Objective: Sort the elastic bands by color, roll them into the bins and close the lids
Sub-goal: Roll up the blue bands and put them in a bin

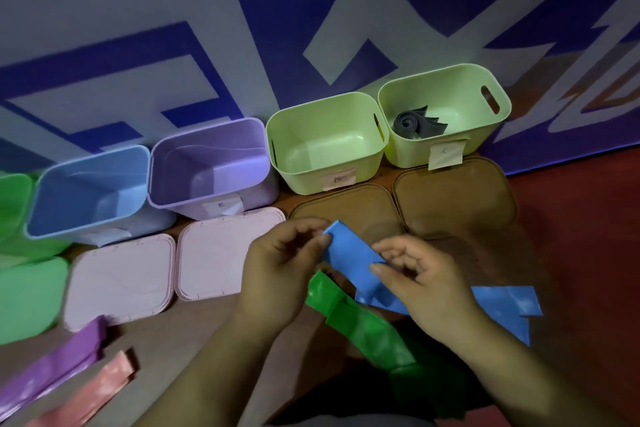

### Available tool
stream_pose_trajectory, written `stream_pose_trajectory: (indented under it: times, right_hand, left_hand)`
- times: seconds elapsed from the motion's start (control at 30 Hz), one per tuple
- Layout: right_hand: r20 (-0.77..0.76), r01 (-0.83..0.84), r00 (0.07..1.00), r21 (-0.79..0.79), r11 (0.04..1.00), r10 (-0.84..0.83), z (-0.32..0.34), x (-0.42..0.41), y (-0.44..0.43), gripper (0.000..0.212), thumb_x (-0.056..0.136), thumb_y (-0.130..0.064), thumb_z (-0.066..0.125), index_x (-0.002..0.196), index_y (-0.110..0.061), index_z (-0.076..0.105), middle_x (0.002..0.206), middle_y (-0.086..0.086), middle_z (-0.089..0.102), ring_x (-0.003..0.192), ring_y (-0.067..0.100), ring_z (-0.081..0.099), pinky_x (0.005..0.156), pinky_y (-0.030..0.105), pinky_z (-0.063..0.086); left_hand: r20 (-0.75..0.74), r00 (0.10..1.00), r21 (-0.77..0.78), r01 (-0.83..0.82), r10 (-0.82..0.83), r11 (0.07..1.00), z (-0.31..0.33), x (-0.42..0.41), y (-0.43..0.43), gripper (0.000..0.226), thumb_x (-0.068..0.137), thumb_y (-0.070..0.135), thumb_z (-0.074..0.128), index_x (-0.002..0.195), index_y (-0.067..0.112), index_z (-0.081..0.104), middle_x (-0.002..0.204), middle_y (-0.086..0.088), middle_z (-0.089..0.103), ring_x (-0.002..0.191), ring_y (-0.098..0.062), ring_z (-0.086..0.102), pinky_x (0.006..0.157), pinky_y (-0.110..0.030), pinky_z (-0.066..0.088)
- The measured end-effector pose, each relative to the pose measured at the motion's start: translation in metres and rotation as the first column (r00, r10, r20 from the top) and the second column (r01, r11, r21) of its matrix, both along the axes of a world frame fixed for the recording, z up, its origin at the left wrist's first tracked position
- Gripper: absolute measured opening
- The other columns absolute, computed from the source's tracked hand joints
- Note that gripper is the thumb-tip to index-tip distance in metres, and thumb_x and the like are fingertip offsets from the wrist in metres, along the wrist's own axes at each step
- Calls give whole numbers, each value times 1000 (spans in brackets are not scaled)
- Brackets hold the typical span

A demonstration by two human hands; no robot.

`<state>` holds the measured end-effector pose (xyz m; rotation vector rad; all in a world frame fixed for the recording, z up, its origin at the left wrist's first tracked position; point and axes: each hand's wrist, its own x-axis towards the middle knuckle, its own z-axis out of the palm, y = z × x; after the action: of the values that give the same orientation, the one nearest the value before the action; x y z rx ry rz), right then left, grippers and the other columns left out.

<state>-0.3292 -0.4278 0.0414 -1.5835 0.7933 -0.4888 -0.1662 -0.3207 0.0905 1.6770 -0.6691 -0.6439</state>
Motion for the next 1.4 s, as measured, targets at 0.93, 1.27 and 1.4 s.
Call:
stream_pose_trajectory:
  times: [0.93,1.27,1.4]
  right_hand:
    - [-355,8,930,279,960,96,-79,47,66,19,82,-6,74,79,-24,72,79,-4,76,78,12,69,75,28,52]
    - [-639,-205,769,-270,941,-15,-119,-7,-14,33,83,-13,74,115,-16,69,120,3,65,113,22,59,87,17,34]
    - [-671,-342,739,-296,892,61,-130,-5,-28,42,80,-8,74,121,-11,67,123,9,64,114,30,58,96,32,42]
  left_hand:
    - [-324,944,415,77,69,906,-94,68,92,26,93,1,62,78,18,76,76,-4,73,74,-16,66,70,-35,60]
    - [-409,907,432,91,105,897,-119,38,61,17,88,-1,69,81,14,73,71,-1,71,61,-9,62,54,-22,52]
    - [-418,899,434,76,127,897,-118,32,55,14,87,-4,68,83,9,72,72,-4,71,60,-11,61,52,-21,52]
